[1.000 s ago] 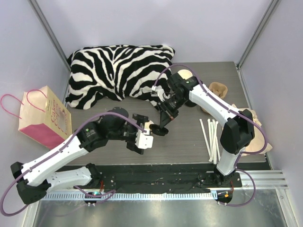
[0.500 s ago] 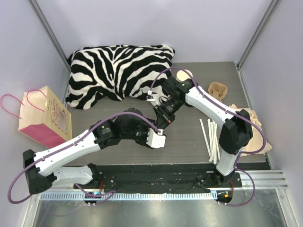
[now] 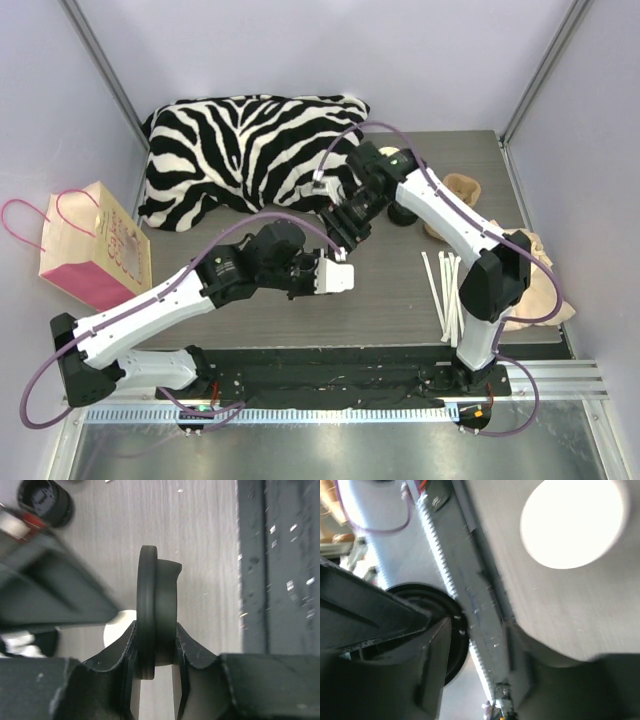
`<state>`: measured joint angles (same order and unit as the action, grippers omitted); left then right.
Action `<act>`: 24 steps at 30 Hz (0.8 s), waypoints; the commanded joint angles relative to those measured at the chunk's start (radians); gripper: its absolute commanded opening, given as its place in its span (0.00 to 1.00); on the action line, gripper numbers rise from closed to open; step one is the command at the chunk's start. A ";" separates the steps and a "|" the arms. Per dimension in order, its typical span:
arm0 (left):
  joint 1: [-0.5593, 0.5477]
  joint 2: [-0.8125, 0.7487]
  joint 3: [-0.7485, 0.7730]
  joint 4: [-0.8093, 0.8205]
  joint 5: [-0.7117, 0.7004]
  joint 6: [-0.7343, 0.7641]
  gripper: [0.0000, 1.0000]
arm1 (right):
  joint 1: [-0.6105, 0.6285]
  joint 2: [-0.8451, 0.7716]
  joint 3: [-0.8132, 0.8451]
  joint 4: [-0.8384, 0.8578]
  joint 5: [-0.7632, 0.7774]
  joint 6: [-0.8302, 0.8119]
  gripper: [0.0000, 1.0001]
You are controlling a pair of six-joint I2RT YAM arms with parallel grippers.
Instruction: Pack the takeout coffee
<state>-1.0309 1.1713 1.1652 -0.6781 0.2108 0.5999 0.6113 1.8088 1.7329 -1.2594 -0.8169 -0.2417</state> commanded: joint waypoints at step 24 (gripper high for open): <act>0.581 0.145 -0.222 0.652 0.714 -1.318 0.04 | -0.128 -0.398 -0.230 0.526 0.446 0.232 0.58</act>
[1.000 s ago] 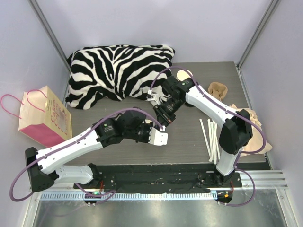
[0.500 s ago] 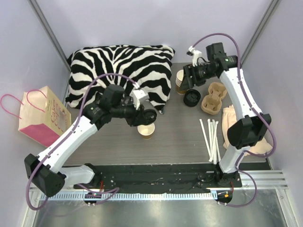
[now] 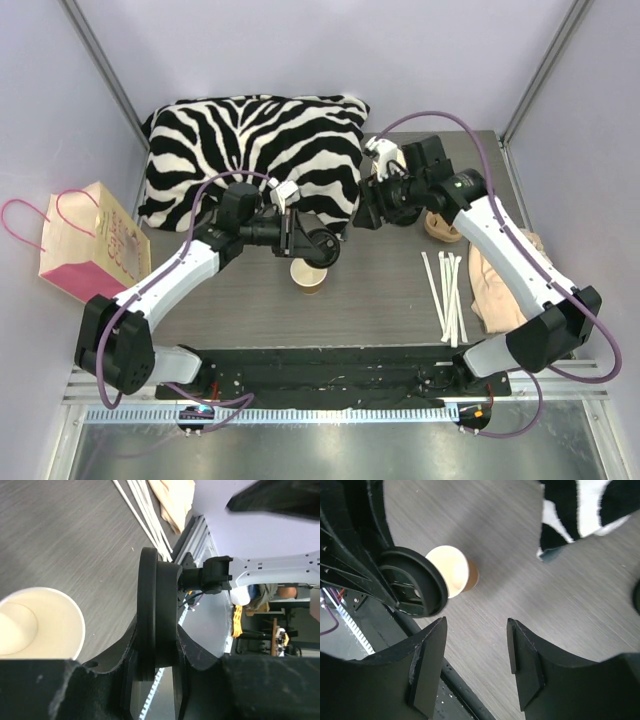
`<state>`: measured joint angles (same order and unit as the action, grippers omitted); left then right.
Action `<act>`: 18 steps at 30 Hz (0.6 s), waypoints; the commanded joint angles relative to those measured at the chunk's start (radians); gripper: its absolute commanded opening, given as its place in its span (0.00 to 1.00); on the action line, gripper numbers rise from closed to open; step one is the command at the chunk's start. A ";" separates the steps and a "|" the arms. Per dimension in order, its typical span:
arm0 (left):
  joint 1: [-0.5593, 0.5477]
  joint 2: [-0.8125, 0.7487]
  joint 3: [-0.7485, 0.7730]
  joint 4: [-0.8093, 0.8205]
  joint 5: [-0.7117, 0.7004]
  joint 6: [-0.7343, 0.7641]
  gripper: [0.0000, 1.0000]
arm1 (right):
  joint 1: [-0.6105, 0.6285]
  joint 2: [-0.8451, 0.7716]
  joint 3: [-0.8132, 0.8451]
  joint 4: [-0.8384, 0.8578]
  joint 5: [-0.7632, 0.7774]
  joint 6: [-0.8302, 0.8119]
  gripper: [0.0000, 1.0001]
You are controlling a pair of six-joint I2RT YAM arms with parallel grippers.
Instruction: Pack the takeout coffee
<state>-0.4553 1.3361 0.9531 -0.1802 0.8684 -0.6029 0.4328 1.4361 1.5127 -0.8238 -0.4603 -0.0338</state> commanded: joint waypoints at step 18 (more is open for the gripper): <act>0.023 0.020 -0.019 0.174 0.081 -0.153 0.02 | 0.222 0.040 0.012 0.063 0.163 -0.025 0.48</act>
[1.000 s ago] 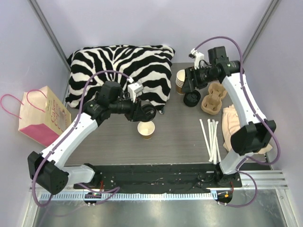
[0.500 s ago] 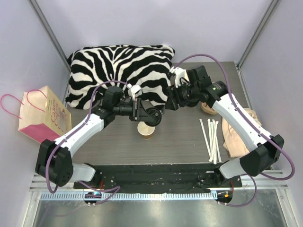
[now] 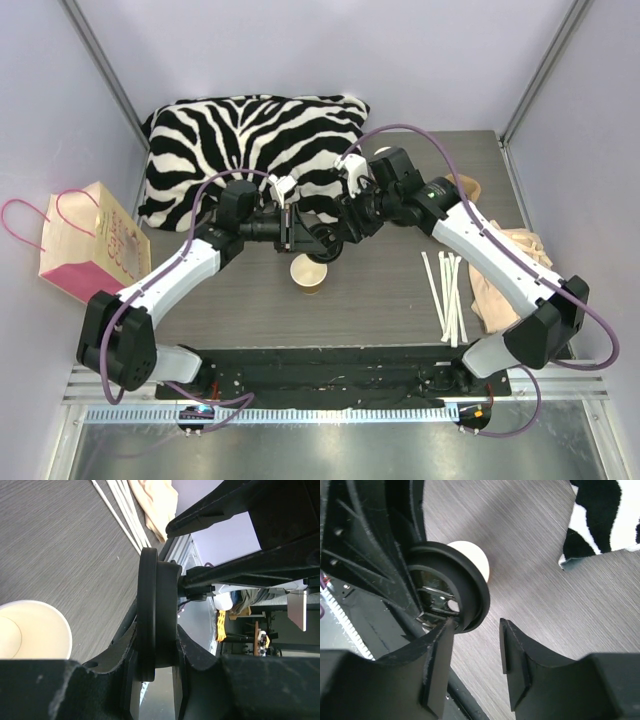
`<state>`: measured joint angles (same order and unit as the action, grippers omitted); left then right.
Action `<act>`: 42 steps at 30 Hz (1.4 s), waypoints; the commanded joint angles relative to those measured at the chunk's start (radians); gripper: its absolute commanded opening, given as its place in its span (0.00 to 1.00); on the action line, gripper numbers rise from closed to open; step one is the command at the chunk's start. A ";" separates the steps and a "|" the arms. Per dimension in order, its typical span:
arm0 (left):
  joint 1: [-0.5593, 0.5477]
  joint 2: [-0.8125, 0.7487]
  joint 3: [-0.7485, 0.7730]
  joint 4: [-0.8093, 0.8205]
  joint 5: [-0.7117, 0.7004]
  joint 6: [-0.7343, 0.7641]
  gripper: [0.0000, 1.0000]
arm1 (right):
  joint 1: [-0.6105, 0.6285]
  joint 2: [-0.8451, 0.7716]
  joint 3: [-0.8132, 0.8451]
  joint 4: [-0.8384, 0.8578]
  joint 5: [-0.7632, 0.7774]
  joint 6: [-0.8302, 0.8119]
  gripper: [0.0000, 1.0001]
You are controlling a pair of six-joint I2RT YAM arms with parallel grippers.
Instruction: Pack the takeout coffee
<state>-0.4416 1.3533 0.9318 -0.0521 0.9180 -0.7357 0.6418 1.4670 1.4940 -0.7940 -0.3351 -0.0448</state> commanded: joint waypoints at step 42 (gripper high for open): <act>0.342 -0.263 0.243 -0.677 -0.182 0.510 1.00 | 0.159 0.206 0.179 -0.125 0.226 -0.152 0.01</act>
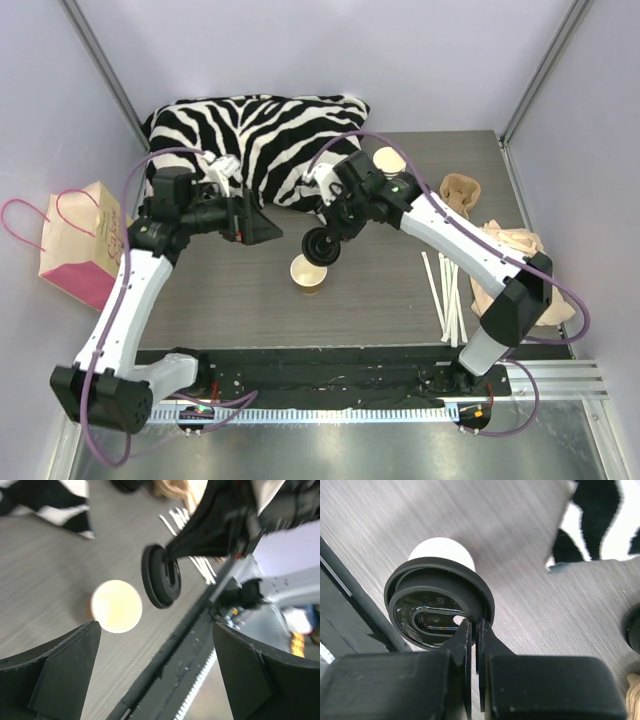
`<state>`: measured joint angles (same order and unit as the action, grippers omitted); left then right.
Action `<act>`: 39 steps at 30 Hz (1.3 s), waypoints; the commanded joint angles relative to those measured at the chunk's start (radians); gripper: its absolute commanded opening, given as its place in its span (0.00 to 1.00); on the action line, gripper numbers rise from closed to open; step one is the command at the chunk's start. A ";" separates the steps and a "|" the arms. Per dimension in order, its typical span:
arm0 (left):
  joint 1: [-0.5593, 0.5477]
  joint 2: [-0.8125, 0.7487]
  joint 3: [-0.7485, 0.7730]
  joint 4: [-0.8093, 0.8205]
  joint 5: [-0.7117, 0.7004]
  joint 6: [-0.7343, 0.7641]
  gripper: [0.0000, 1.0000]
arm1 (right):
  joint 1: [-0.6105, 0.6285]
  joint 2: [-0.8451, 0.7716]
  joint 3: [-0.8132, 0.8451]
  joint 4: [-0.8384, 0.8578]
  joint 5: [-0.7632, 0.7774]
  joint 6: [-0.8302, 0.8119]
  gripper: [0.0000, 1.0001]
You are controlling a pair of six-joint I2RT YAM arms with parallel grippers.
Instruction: Pack the takeout coffee
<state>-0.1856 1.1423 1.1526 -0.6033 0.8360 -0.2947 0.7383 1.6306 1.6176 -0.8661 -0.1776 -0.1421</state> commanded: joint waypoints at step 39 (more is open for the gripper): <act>0.290 -0.104 -0.039 -0.044 -0.083 -0.060 1.00 | 0.161 0.422 0.369 -0.243 0.165 -0.097 0.01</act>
<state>0.0948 1.0622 1.1252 -0.6853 0.7227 -0.3393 0.8948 2.0407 1.9461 -1.1080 -0.0368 -0.2302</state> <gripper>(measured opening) 0.996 0.048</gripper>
